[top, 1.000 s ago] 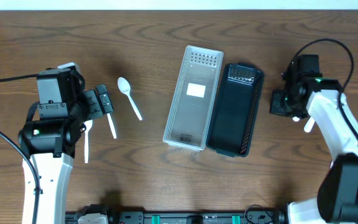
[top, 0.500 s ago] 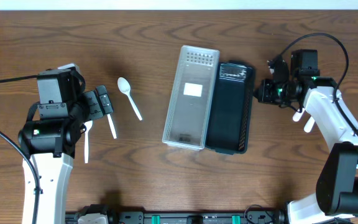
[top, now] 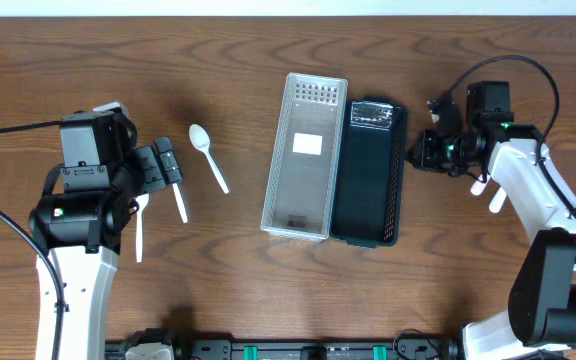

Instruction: Pack container

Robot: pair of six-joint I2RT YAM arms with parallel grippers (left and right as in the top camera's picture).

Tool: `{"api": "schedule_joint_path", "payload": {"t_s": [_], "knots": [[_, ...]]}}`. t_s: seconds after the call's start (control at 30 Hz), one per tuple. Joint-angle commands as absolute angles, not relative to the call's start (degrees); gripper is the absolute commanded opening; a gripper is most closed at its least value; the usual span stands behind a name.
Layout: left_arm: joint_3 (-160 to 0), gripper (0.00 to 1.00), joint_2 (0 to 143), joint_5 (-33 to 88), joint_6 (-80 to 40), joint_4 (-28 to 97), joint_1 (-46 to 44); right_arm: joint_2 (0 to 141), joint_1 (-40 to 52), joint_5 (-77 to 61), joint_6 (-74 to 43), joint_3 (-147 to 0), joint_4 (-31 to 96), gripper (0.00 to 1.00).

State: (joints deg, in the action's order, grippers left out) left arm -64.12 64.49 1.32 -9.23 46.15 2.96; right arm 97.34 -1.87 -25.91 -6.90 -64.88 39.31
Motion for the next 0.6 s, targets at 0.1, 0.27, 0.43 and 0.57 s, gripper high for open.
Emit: {"api": "schedule_joint_path", "payload": {"t_s": [0.1,0.27,0.43,0.57], "knots": [[-65.01,0.98,64.36,1.10,-10.17,46.46,3.14,97.41,-2.35,-16.49,-7.22,-65.91,40.27,0.08],[-65.01,0.98,64.36,1.10,-10.17,46.50,3.14,97.43,-1.50,-20.14,-7.22,-65.91,40.07,0.09],[-65.01,0.98,64.36,1.10,-10.17,46.50,3.14,97.54,1.87,-21.82,-8.12,-65.89,39.44,0.09],[-65.01,0.98,64.36,1.13,-10.17,46.50,3.14,97.54,4.62,-21.21,-8.12,-65.89,36.71,0.10]]}}
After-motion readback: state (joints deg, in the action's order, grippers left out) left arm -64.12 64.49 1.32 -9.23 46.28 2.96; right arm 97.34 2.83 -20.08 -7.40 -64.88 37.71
